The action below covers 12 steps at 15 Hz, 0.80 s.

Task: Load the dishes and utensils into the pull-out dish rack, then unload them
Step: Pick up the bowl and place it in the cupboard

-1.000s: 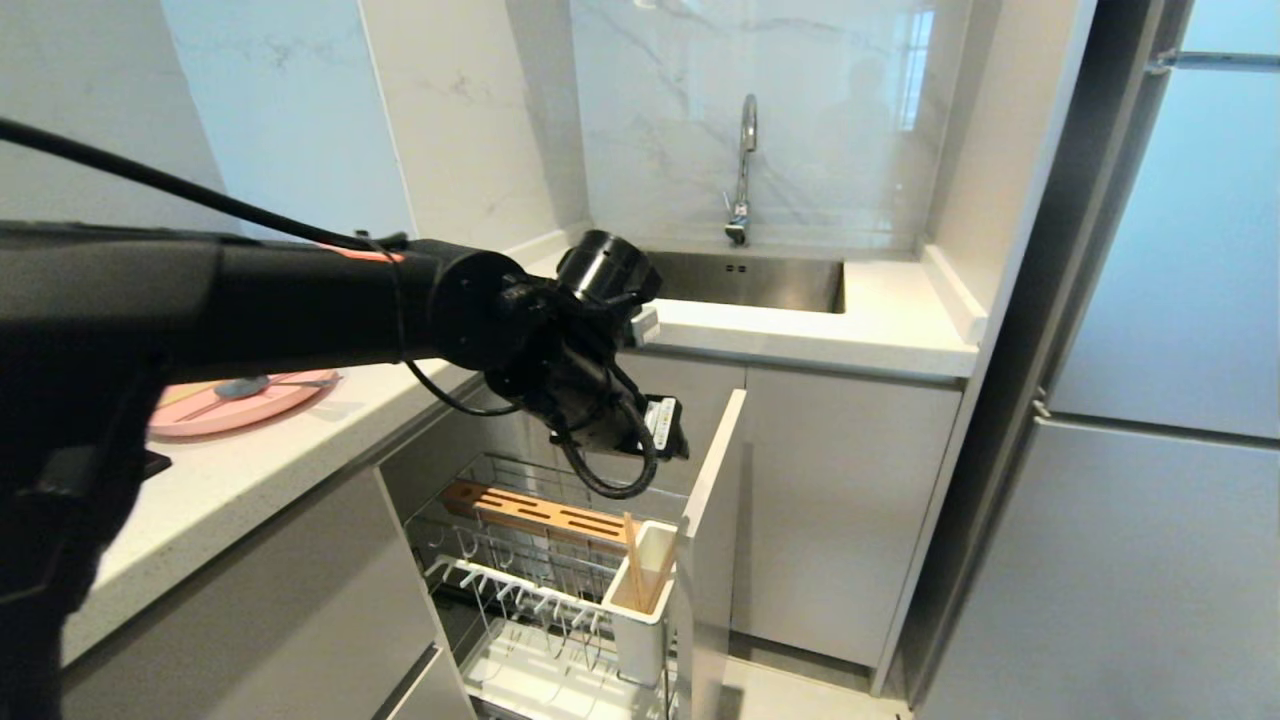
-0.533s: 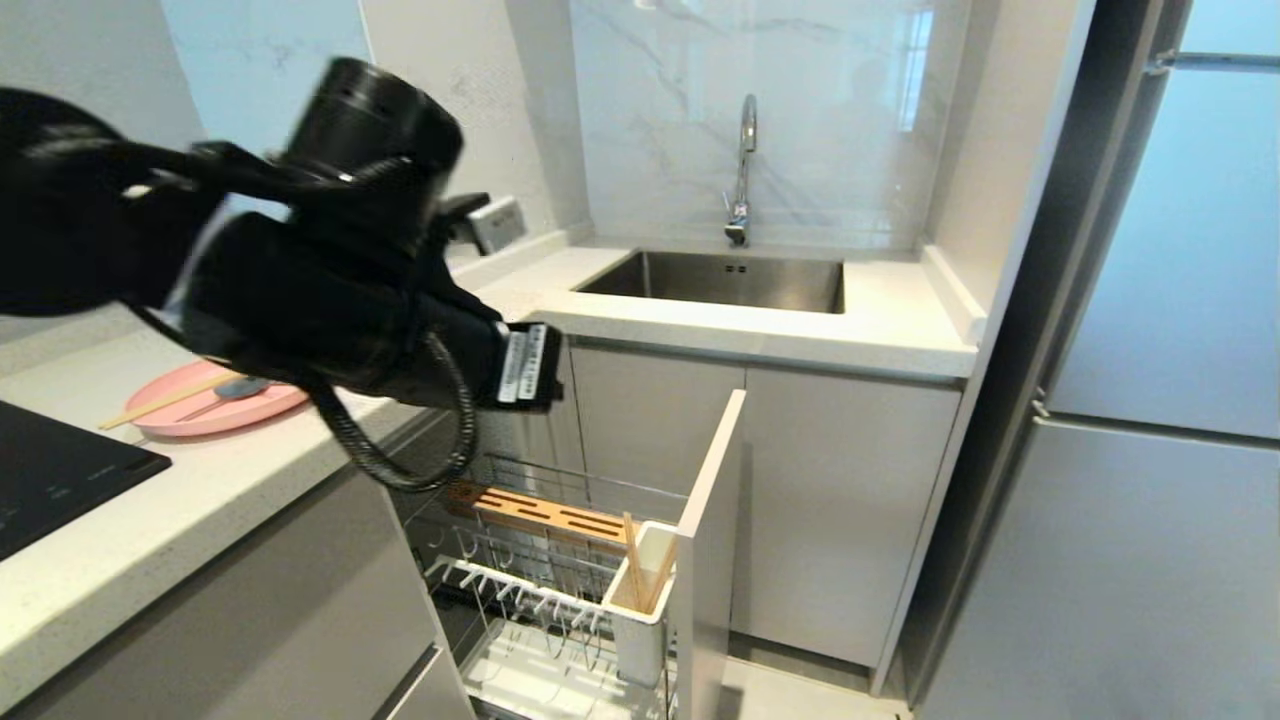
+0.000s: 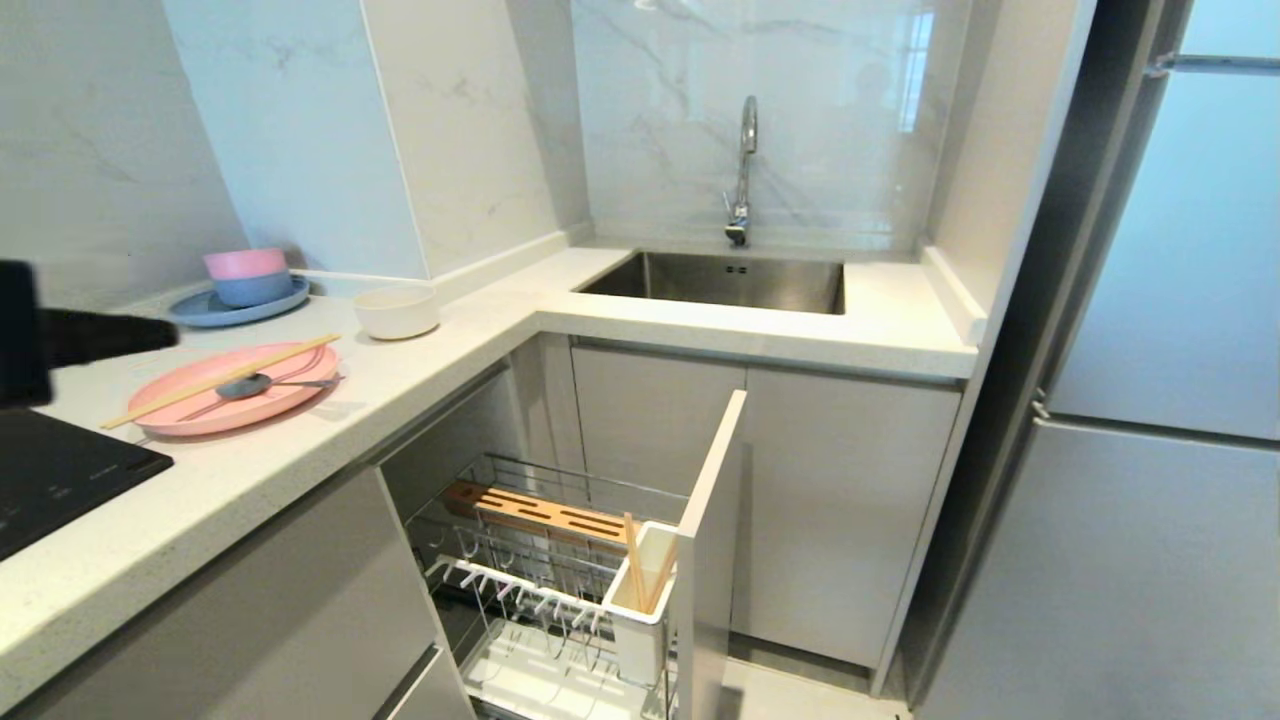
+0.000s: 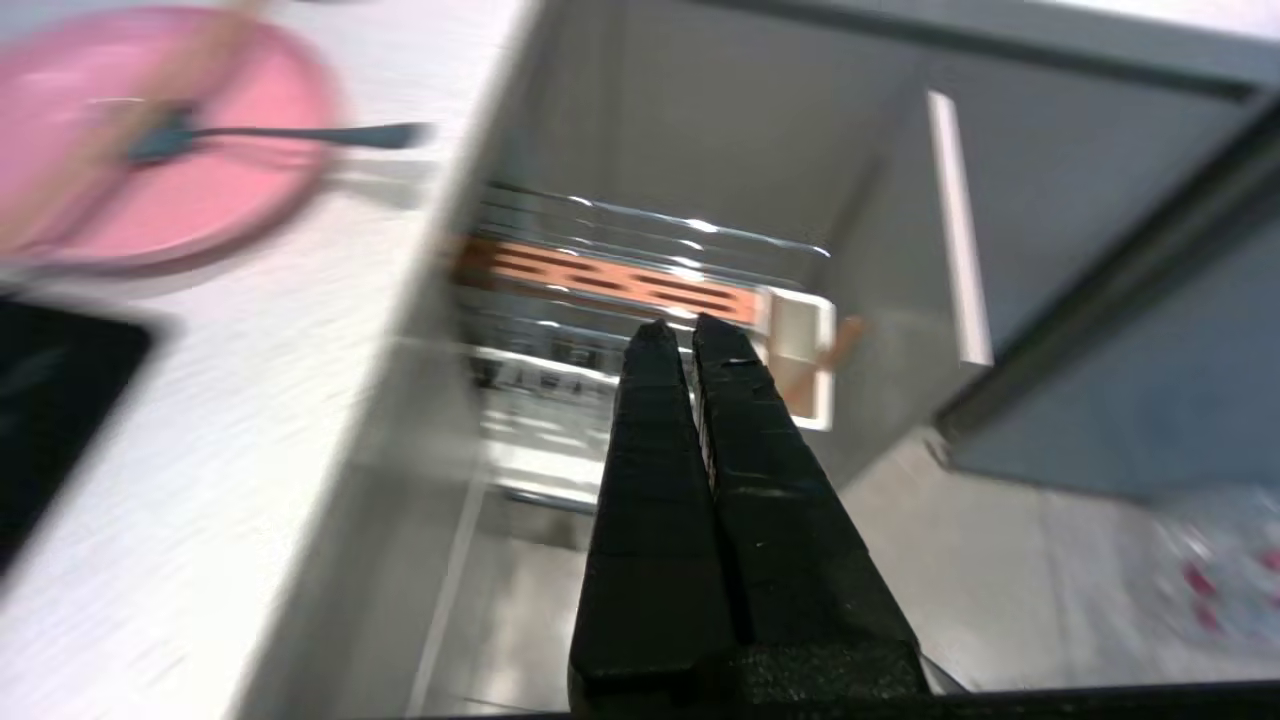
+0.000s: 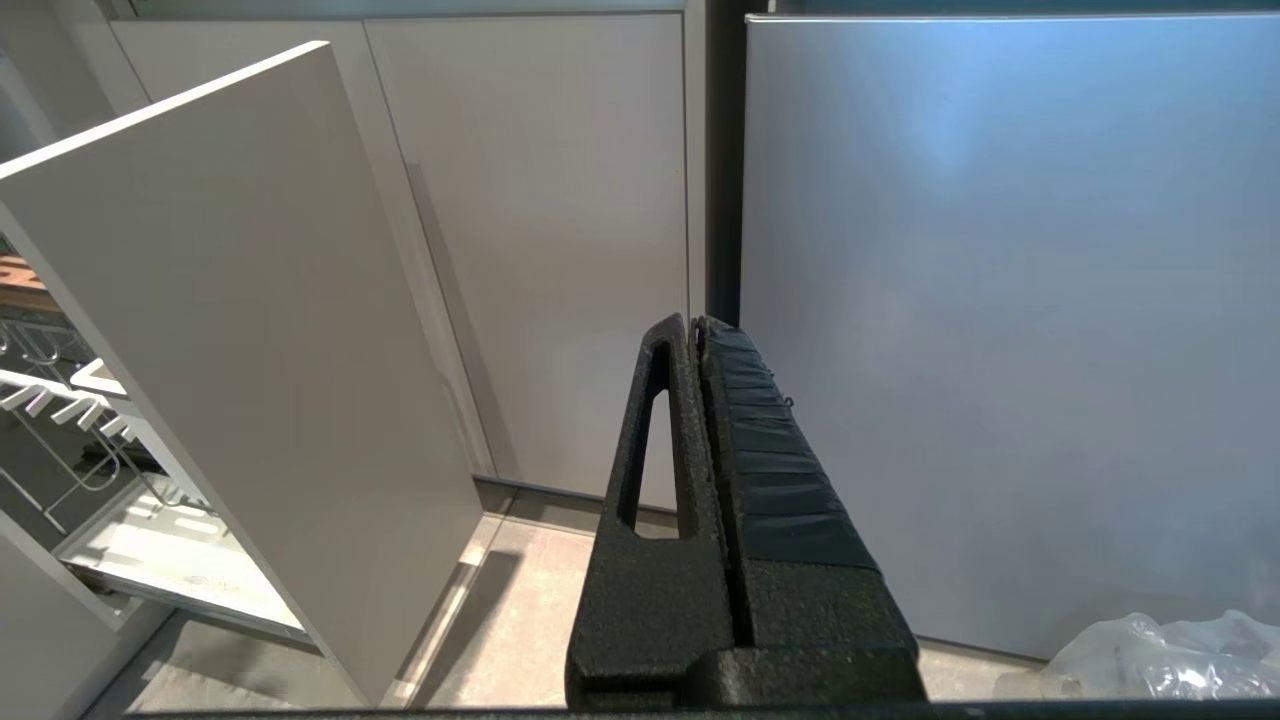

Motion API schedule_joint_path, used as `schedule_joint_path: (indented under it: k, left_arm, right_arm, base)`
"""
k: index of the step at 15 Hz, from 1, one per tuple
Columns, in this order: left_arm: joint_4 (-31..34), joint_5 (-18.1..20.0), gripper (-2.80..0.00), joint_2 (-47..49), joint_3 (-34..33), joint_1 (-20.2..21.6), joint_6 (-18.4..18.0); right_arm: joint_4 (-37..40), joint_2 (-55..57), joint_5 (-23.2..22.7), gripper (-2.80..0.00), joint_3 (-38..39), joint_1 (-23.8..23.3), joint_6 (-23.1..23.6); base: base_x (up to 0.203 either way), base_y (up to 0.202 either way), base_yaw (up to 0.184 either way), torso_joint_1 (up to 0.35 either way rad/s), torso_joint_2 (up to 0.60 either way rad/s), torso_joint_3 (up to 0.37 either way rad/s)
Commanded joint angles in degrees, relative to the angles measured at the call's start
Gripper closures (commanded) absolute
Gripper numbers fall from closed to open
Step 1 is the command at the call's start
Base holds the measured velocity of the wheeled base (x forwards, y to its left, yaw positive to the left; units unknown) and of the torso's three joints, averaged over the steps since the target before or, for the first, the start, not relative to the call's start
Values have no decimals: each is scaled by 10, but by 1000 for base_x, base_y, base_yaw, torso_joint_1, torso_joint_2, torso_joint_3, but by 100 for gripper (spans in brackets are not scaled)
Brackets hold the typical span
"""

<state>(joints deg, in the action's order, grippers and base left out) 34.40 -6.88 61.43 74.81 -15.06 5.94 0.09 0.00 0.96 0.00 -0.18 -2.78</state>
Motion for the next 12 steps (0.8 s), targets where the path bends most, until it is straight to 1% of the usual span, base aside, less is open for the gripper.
schedule_joint_path:
  k: [1, 3, 4, 6, 8, 9, 10, 12]
  left_arm:
    - [2, 17, 0, -119, -37, 65, -17]
    - [3, 57, 0, -220, -87, 114, -44]
    - [5, 73, 0, -276, -111, 132, -54]
    - [9, 94, 0, -375, -146, 150, -73]
    - [12, 116, 0, -451, -187, 167, -93]
    - [4, 119, 0, -473, -225, 172, -103]
    - [-22, 111, 0, -488, -265, 171, -109]
    - [-112, 86, 0, -506, -366, 167, -120]
  right_arm:
    - [0, 0, 0, 0, 1, 0, 0]
    - [0, 0, 0, 0, 1, 0, 0]
    - [0, 0, 0, 0, 1, 0, 0]
    - [0, 0, 0, 0, 1, 0, 0]
    - [0, 0, 0, 0, 1, 0, 0]
    - [0, 0, 0, 0, 1, 0, 0]
    - [0, 0, 0, 0, 1, 0, 0]
    - [0, 0, 0, 0, 1, 0, 0]
  base:
    - [0, 0, 0, 0, 0, 0]
    - [0, 0, 0, 0, 0, 0]
    - [0, 0, 0, 0, 0, 0]
    - [0, 0, 0, 0, 0, 0]
    - [0, 0, 0, 0, 0, 0]
    - [0, 0, 0, 0, 0, 0]
    - [0, 0, 0, 0, 0, 0]
    - [0, 0, 0, 0, 0, 0]
